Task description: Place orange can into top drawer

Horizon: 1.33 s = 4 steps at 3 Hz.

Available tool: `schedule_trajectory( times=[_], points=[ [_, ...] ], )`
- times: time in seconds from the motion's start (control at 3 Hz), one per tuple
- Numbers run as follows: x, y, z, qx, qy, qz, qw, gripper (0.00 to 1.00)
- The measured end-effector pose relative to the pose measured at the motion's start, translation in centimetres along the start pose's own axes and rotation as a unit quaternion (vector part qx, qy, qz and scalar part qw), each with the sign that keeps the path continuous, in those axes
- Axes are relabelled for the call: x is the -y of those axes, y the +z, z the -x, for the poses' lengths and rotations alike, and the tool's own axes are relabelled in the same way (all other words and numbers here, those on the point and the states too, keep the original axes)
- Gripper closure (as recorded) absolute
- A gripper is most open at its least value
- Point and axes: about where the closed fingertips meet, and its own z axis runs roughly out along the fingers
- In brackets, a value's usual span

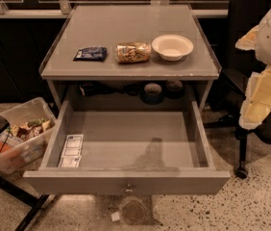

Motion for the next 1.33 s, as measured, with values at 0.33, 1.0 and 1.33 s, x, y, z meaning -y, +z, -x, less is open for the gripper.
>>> schedule_trajectory(
  times=[0.33,1.0,1.33],
  points=[
    [0.0,0.0,0.0,0.0,0.0,0.0,1.0,0.0],
    [2.3,2.6,4.3,0.036,0.019,-0.013,0.9991,0.0],
    [5.1,4.6,9.6,0.08,0.028,-0.034,0.9958,0.0]
  ],
)
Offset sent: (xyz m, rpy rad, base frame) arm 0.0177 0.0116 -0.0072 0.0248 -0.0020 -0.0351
